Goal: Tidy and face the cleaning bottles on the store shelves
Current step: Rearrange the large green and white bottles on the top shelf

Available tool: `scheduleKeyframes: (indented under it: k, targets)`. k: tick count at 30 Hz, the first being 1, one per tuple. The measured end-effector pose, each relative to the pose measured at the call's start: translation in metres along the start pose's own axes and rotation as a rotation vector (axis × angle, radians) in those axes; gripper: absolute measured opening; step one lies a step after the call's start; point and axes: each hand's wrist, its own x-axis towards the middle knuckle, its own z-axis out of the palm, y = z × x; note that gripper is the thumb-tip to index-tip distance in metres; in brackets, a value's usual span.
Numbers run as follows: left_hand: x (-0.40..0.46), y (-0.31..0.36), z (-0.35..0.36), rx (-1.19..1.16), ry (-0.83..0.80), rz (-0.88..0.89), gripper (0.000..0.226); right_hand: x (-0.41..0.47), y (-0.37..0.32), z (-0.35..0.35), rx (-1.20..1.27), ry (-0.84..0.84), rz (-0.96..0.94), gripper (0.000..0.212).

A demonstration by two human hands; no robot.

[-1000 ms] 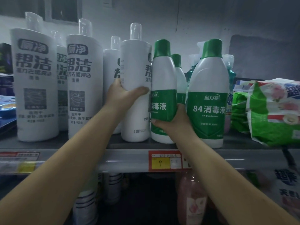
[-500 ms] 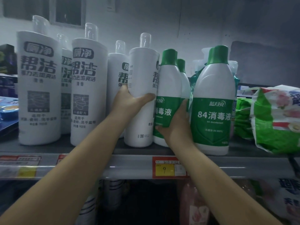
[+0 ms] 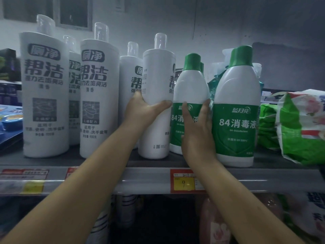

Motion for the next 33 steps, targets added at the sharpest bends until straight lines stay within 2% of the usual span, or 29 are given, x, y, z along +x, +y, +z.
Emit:
scheduleKeyframes:
  k: [2, 6, 7, 9, 13, 15, 20, 23, 26, 28, 31, 32, 33]
  targets:
    - [0.0, 0.0, 0.0, 0.01, 0.006, 0.007, 0.064, 0.0, -0.001, 0.002, -0.005, 0.034, -0.029, 0.089]
    - [-0.002, 0.002, 0.001, -0.022, 0.013, 0.025, 0.066, -0.001, -0.003, 0.01, 0.089, 0.348, -0.265, 0.069]
    - [-0.003, 0.002, 0.001, -0.037, 0.02, 0.026, 0.064, -0.003, -0.003, 0.01, 0.146, 0.378, -0.317, 0.066]
    - [-0.005, 0.004, 0.001, -0.071, 0.031, 0.028, 0.059, -0.004, -0.005, 0.01, 0.327, 0.285, -0.351, 0.071]
    - [-0.01, 0.007, -0.002, -0.166, 0.014, 0.045, 0.043, 0.002, -0.015, 0.004, 0.801, -0.074, -0.18, 0.095]
    - [-0.014, 0.012, -0.005, -0.215, -0.005, 0.061, 0.039, 0.006, -0.02, 0.003, 0.926, -0.133, -0.14, 0.084]
    - [-0.021, 0.042, -0.023, -0.23, -0.027, 0.11, 0.048, 0.015, -0.038, -0.008, 1.161, -0.174, -0.107, 0.065]
    - [-0.025, 0.062, -0.042, -0.178, -0.04, 0.207, 0.048, 0.017, -0.058, -0.018, 1.179, -0.089, -0.143, 0.067]
    - [-0.026, 0.074, -0.064, -0.051, -0.065, 0.232, 0.043, 0.013, -0.079, -0.018, 1.2, -0.021, -0.142, 0.068]
    - [-0.025, 0.074, -0.082, -0.037, 0.056, 0.304, 0.029, 0.009, -0.091, -0.013, 1.159, 0.011, -0.135, 0.067]
    - [-0.022, 0.059, -0.109, 0.134, 0.435, 0.443, 0.02, 0.004, -0.102, -0.003, 1.152, 0.023, -0.104, 0.07]
    - [-0.022, 0.051, -0.115, 0.258, 0.466, 0.412, 0.024, 0.003, -0.104, 0.0, 1.157, 0.027, -0.089, 0.071]
    - [-0.023, 0.041, -0.12, 0.397, 0.428, 0.338, 0.032, 0.002, -0.105, 0.003, 1.156, 0.035, -0.077, 0.072]
